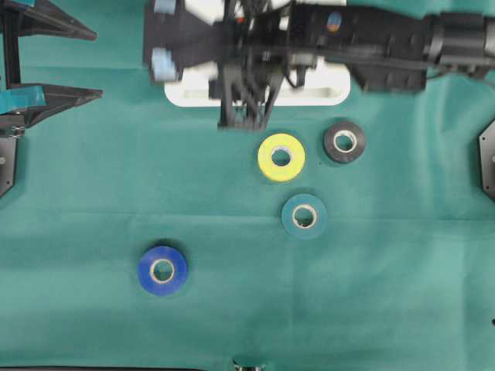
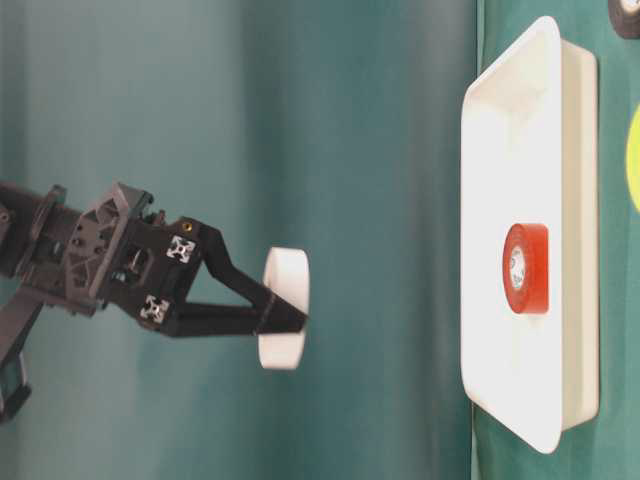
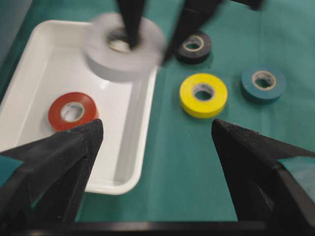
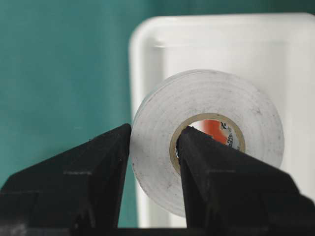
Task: Pick up the tape from a random location and place it into the white case.
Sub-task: 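Lower the white roll into the tray beside the orange-red roll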
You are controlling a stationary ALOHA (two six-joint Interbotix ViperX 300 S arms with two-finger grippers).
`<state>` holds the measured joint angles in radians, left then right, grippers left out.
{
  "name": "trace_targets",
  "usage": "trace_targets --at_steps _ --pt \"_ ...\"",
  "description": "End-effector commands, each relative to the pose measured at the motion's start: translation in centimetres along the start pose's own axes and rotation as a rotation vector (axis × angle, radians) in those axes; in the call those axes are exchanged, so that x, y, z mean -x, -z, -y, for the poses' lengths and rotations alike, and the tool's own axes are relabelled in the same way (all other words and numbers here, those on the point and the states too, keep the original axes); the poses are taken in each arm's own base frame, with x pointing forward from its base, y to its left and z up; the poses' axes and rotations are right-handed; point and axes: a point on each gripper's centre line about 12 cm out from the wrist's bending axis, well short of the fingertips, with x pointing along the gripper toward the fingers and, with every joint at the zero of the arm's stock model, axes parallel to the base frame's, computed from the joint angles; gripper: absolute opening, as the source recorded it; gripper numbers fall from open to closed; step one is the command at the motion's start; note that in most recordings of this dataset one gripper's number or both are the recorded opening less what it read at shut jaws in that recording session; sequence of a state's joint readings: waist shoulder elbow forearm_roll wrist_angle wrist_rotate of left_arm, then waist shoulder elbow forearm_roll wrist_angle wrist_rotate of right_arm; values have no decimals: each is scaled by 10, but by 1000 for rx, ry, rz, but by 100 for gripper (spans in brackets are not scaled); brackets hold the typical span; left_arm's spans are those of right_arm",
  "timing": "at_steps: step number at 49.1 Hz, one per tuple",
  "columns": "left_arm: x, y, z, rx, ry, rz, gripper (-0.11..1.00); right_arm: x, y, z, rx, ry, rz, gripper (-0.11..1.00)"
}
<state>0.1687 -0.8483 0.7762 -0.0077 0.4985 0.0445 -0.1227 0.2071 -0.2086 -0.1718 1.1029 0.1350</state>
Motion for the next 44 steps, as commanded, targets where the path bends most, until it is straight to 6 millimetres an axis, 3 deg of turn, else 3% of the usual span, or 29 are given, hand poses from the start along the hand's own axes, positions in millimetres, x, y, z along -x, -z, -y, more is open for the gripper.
trace_targets --at_steps 1,11,25,44 --pt "2 -7 -1 1 -4 20 98 26 -8 23 -40 20 71 33" --pt "2 -7 -1 0 -4 20 98 22 -9 63 -109 64 86 33" --pt "2 -7 -1 3 -3 20 98 19 -2 78 -136 83 72 33" --pt "2 -7 -2 1 -6 20 98 23 54 93 -188 100 -6 34"
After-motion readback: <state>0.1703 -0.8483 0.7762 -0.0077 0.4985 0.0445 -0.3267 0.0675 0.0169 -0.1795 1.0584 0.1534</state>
